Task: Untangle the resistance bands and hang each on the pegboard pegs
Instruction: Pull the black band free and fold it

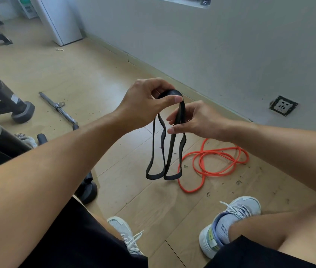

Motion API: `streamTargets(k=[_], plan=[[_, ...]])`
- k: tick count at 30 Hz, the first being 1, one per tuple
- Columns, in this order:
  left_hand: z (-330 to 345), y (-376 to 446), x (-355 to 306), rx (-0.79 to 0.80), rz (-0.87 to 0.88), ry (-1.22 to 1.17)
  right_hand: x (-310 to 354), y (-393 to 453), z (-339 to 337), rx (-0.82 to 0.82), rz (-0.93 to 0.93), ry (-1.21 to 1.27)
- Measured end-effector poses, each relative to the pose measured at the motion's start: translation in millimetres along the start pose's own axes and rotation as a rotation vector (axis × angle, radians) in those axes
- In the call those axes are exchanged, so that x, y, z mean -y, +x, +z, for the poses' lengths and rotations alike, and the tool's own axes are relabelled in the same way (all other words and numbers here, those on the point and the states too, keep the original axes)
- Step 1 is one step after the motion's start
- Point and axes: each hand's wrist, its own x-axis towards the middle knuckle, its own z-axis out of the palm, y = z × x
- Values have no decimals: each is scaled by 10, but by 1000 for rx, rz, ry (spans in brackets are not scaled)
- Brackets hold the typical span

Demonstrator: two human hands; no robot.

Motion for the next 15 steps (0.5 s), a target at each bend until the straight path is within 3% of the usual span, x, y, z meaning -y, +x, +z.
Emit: streamTargets(k=[9, 15], plan=[[26, 6, -99, -14, -11, -92, -76, 9, 187, 97, 60, 0], [64, 11, -165, -42, -22, -128, -90, 15, 403, -14, 93, 98]])
